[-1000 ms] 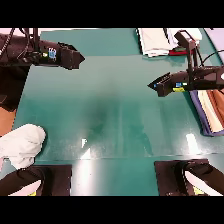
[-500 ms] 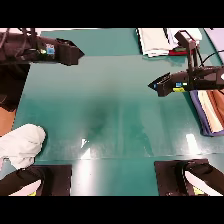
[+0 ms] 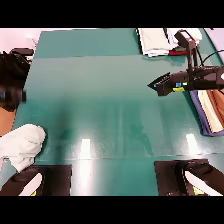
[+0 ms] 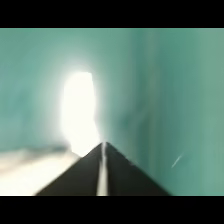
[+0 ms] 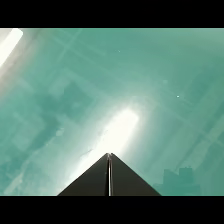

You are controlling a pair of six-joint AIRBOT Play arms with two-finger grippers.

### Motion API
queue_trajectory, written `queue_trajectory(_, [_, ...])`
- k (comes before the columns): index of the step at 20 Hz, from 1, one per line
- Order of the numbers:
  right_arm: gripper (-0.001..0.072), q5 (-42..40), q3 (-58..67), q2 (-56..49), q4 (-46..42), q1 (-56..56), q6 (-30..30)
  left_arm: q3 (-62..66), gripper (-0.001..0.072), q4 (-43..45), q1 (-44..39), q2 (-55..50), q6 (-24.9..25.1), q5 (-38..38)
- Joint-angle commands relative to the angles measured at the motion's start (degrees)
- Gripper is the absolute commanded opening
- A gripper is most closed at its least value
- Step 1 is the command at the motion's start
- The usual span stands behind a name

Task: Fold the shirts.

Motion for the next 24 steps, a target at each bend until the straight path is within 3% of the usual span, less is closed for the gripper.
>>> queue_trajectory(1, [0.0016, -0.11, -0.02, 0.02, -0.02, 0.04, -0.02, -16.13, 0.0676, 6.71, 8.57, 2.64, 0.96, -5.22])
queue_trajectory(6, [0.0016, -1.03, -0.02, 0.02, -0.04, 0.04, -0.02, -29.22, 0.0674, 6.97, 10.71, 2.64, 0.70, -1.81])
queue_trajectory(7, [0.0016, -1.40, -0.02, 0.02, -0.04, 0.04, -0.02, -29.24, 0.0583, 6.97, 10.71, 2.64, 0.39, -1.79])
queue_trajectory(9, [0.0016, -2.43, -0.02, 0.04, 0.00, 0.04, -0.02, -28.04, 0.0064, 6.93, 10.71, 2.64, 0.52, -1.81])
queue_trajectory(10, [0.0016, -2.71, 0.07, 0.04, 0.00, 0.04, -0.02, -26.43, 0.0026, 6.82, 10.71, 2.64, 0.46, -1.70])
queue_trajectory(15, [0.0015, -3.61, 8.24, 0.02, -0.02, -0.74, 0.04, 0.13, 0.0024, 1.49, 6.95, 2.69, 0.39, -3.48])
queue_trajectory(19, [0.0015, -3.58, 18.27, 0.00, -0.04, -5.18, 1.73, 22.56, 0.0023, -1.22, -7.96, 2.69, -2.21, 0.24])
queue_trajectory(24, [0.0015, -1.79, 27.65, -1.22, 0.00, -13.70, 1.77, 32.92, 0.0022, -1.33, -24.96, -0.33, -5.55, 7.58])
